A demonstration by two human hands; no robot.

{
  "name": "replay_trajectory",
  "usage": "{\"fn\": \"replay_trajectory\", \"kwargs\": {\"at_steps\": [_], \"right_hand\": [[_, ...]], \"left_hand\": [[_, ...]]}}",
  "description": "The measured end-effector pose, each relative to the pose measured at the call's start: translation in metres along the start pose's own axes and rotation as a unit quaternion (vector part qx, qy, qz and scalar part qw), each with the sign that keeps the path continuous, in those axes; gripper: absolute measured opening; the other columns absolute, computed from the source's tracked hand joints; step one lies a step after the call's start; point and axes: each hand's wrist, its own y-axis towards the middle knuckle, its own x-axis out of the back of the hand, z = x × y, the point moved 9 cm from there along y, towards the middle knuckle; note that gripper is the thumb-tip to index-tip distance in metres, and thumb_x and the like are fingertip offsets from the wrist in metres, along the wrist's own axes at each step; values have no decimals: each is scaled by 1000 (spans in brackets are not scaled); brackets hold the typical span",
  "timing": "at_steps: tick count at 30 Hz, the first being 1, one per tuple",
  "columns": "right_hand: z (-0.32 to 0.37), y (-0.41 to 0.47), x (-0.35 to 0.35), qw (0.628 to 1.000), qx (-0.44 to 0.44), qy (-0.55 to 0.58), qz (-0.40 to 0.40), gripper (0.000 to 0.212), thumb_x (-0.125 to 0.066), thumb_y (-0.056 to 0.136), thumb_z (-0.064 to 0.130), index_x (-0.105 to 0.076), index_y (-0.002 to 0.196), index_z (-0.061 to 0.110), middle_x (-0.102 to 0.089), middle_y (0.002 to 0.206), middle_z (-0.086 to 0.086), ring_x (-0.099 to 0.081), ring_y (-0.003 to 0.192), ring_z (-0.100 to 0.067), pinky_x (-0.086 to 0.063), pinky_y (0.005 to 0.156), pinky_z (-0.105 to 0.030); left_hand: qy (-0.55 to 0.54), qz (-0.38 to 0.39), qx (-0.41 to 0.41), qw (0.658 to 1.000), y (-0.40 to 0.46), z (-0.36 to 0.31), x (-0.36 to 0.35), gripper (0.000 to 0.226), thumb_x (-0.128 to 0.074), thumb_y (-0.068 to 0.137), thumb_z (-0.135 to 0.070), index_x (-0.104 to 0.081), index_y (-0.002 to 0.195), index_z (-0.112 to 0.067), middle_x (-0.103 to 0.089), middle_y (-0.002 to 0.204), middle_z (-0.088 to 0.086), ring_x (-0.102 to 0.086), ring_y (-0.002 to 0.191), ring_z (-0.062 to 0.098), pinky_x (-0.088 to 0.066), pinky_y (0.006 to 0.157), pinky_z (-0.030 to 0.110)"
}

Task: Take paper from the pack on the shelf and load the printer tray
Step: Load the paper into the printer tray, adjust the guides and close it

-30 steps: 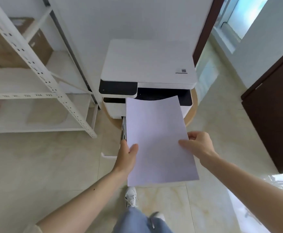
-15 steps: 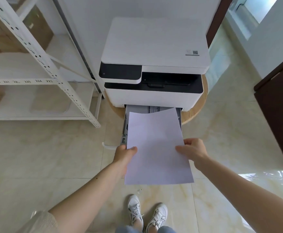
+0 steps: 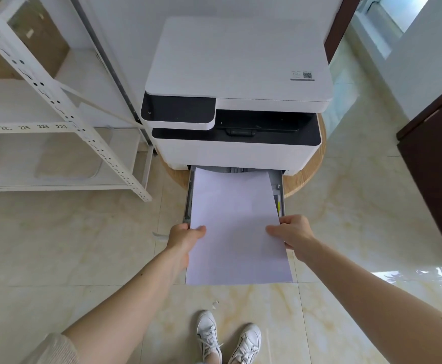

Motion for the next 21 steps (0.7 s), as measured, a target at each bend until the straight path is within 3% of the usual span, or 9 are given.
{"fn": "replay_trajectory", "kwargs": {"at_steps": [3,6,9,13,16,18,19,21], "right_hand": [[4,6,-4,1000,-1,12,9,14,-72,73,-4,-73,87,-4,-73,88,-18,-72,76,-30,-60,75,-40],[8,14,-5,1000,-1,30,3,14,-73,74,-5,-73,88,-3,-73,84,-14,-70,71,-28,-60,74,-39],[11,20,-5,999,2,51,3,10,-72,78,-2,-72,88,-1,-73,83,-12,-69,70,-25,-60,69,-33],[4,22,-4,997,-16,78,17,11,-74,82,6,-70,89,-2,-74,87,-16,-71,73,-27,-60,69,-34],[-6,18,-5,996,-41,61,44,19,-76,81,8,-68,93,-4,-73,88,-16,-72,74,-28,-59,65,-33],[-13,20,-5,995,-58,63,49,20,-77,79,2,-67,95,-6,-72,91,-17,-71,78,-29,-60,70,-36],[-12,21,-6,995,-58,66,47,21,-77,78,0,-67,96,-6,-71,93,-18,-70,82,-30,-60,74,-37],[-8,24,-4,995,-51,72,37,19,-77,76,-3,-67,93,-4,-71,94,-17,-70,85,-31,-59,81,-40]], "left_hand": [[-2,6,-7,1000,12,-5,0,23,-70,83,-10,-67,103,1,-70,110,19,-66,103,37,-51,95,50],[-3,10,-15,1000,29,-12,-1,45,-77,74,-17,-64,113,1,-67,119,17,-63,109,36,-47,99,53],[7,13,-19,1000,39,-24,-4,31,-75,79,-13,-65,106,0,-68,114,15,-63,108,34,-47,100,52],[8,20,-25,999,49,-41,-10,43,-76,77,-17,-61,114,-1,-64,123,12,-59,115,31,-43,105,51],[-7,28,-31,999,56,-52,-14,62,-78,74,-20,-52,125,2,-55,134,5,-52,122,23,-36,109,48],[-15,42,-39,998,70,-54,-20,78,-79,61,-28,-52,129,-1,-55,137,11,-53,123,30,-38,106,53],[-16,47,-42,998,69,-59,-20,73,-79,61,-28,-56,125,-3,-57,135,13,-55,122,33,-41,105,54],[-17,52,-55,997,64,-67,-21,37,-76,77,-20,-63,108,-5,-63,127,16,-60,116,34,-45,101,53]]}}
